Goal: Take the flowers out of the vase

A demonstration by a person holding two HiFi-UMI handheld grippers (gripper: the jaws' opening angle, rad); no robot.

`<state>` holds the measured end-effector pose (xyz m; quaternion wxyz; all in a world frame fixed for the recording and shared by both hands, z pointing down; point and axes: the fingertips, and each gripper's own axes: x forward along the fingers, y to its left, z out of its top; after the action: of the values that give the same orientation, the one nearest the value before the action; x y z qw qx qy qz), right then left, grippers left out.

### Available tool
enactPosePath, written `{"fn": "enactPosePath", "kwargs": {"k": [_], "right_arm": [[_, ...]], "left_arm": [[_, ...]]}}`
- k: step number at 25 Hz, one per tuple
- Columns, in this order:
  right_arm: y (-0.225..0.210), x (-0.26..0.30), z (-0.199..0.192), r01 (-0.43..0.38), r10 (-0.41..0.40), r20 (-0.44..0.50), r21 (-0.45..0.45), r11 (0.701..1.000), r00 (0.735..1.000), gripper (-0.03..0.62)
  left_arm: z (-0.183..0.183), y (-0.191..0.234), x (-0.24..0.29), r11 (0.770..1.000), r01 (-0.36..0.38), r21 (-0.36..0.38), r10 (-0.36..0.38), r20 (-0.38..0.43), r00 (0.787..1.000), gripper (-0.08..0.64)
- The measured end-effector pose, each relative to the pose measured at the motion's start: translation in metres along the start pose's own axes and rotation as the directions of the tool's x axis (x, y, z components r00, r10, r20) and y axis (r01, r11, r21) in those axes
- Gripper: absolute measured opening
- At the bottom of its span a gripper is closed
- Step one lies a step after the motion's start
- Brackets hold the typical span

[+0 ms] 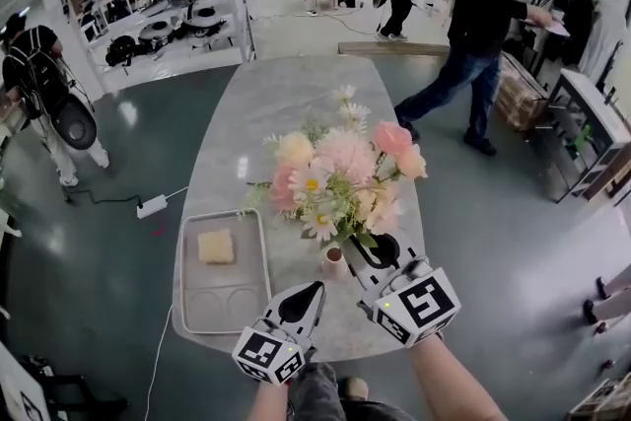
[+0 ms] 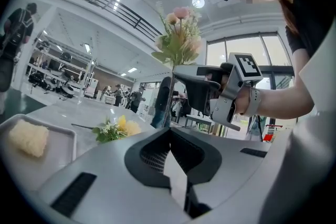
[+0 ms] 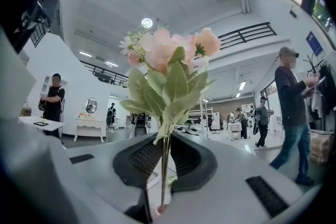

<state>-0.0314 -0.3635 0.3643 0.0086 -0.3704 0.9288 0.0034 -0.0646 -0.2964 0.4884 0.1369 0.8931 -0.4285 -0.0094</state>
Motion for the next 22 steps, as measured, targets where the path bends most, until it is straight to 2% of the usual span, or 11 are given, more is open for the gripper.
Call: {"fn": "enactPosePath", "kwargs": {"k": [22], "right_arm": [[0.035,-0.074,0.031,-0.010,0.010,0.009,0.000,1.000,1.000,0.060]], "left_arm": [[0.022,-0.055,-0.048,0.999,-0.050,0.008,0.050,0.027,0.998,0.014]]}}
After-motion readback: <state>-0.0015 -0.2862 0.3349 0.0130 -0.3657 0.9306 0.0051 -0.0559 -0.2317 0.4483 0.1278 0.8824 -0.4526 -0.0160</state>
